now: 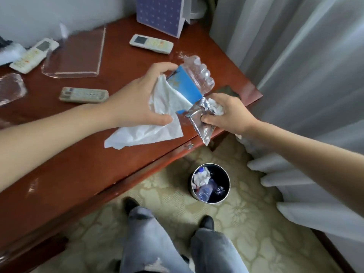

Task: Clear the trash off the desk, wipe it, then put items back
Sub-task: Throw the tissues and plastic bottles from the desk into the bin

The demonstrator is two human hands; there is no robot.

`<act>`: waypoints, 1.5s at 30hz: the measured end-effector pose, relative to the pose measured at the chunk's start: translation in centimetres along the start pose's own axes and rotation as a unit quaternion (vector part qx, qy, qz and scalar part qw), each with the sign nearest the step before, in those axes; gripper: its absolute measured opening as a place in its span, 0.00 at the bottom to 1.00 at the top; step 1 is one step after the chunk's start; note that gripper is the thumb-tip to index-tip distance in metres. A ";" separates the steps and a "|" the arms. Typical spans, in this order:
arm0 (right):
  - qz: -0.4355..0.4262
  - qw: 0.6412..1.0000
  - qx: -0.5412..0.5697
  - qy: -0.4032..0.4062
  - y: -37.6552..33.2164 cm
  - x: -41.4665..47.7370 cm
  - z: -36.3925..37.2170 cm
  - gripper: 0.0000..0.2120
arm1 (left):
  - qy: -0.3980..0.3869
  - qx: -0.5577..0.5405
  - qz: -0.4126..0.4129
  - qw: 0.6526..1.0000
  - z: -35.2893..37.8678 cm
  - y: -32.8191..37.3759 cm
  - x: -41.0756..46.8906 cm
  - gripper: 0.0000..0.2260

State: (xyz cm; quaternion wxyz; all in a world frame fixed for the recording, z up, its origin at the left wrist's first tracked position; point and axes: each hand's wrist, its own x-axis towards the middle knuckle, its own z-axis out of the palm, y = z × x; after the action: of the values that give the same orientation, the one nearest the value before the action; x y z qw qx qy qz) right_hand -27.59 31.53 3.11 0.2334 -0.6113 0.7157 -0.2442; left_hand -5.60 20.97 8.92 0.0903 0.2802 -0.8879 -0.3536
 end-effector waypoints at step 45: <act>0.047 0.982 -0.035 -0.179 44.6 -12.4 21.7 0.07 | 0.079 -0.014 -0.116 0.990 50.0 -14.4 2.5 0.47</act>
State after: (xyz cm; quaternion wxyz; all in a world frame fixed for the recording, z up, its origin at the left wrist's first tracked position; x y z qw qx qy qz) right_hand -46.01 48.32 -41.49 0.3477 -0.6185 0.6983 -0.0942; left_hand -19.36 39.89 -37.57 0.1222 0.4066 -0.8345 -0.3511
